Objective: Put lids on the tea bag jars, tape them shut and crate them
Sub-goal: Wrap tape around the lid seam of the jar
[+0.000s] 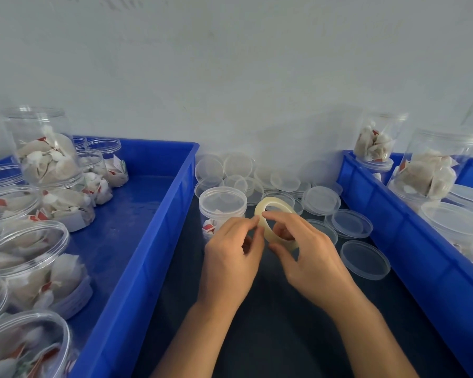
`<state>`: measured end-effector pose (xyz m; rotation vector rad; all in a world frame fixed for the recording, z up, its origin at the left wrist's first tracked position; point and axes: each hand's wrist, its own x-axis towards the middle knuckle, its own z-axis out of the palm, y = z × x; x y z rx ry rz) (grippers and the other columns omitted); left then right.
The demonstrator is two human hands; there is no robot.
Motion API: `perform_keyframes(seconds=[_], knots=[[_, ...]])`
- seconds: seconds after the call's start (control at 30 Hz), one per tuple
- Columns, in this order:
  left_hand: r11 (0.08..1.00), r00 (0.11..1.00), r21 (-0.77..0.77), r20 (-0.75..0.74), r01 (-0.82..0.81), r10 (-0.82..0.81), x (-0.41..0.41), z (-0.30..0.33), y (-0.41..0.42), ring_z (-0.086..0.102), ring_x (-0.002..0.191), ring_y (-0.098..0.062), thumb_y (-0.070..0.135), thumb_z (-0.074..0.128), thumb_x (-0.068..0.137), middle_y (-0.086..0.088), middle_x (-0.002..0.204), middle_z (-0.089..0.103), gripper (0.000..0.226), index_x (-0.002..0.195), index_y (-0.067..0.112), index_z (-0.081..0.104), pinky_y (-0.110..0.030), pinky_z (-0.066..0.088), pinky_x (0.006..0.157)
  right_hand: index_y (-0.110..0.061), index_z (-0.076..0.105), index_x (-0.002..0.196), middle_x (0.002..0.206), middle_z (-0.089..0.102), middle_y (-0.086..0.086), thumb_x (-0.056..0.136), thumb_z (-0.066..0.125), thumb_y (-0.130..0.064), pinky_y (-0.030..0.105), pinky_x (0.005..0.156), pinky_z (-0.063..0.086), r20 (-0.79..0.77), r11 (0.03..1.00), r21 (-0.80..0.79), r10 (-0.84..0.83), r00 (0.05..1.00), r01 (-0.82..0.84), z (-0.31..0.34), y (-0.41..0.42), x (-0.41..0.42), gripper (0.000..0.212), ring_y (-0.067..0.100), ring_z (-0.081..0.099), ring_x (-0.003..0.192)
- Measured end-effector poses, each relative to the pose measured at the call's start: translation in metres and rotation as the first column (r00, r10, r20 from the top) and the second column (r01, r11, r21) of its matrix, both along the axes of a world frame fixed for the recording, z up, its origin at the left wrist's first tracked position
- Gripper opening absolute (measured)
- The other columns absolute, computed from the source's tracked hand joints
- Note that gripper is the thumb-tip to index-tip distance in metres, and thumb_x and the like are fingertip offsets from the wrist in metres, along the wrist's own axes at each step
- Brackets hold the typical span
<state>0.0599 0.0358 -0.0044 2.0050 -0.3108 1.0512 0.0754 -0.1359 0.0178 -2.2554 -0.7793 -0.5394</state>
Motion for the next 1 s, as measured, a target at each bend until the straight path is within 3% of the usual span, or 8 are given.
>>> perform_keyframes(seconds=[0.27,0.63,0.83,1.0], knots=[[0.999,0.999,0.017,0.030,-0.041,0.040,-0.0005,-0.0003,0.0000,0.072,0.085,-0.009,0.010,0.080,0.094,0.001,0.095,0.077,0.011,0.104,0.007,0.079,-0.029,0.062,0.075,-0.044,0.052,0.142,0.112,0.051,-0.039,0.096,0.076,-0.011,0.016,0.086,0.055,0.018,0.998,-0.056,-0.033,0.999,0.034,0.0002,0.0004,0.0005,0.062,-0.017,0.053,0.111],[0.999,0.999,0.006,-0.041,-0.033,0.034,0.0004,0.0006,-0.0007,0.066,0.073,-0.010,0.026,0.068,0.098,0.006,0.084,0.069,0.014,0.096,0.012,0.071,-0.021,0.056,0.068,-0.040,0.055,0.141,0.117,0.060,-0.024,0.097,0.074,-0.008,0.030,0.082,0.058,0.007,0.999,-0.034,-0.004,1.000,0.004,-0.0008,0.0042,-0.0016,0.058,-0.003,0.061,0.110],[0.996,0.995,0.055,-0.061,-0.071,0.074,-0.0006,-0.0002,0.0005,0.061,0.070,-0.011,0.017,0.079,0.096,0.006,0.080,0.065,0.012,0.094,0.012,0.068,-0.023,0.055,0.064,-0.043,0.053,0.141,0.111,0.057,-0.028,0.096,0.075,-0.012,0.031,0.077,0.058,0.016,0.999,-0.037,-0.010,1.000,0.011,-0.0007,0.0059,-0.0035,0.059,0.001,0.062,0.106],[0.996,0.994,0.072,-0.094,-0.047,0.053,-0.0024,0.0020,-0.0014,0.052,0.067,-0.010,0.008,0.078,0.089,0.006,0.075,0.059,0.015,0.086,0.010,0.063,-0.023,0.048,0.062,-0.046,0.049,0.140,0.114,0.047,-0.044,0.097,0.073,-0.019,0.034,0.075,0.059,0.032,0.994,-0.027,-0.103,0.994,0.104,-0.0027,0.0075,-0.0020,0.056,-0.008,0.057,0.105]])
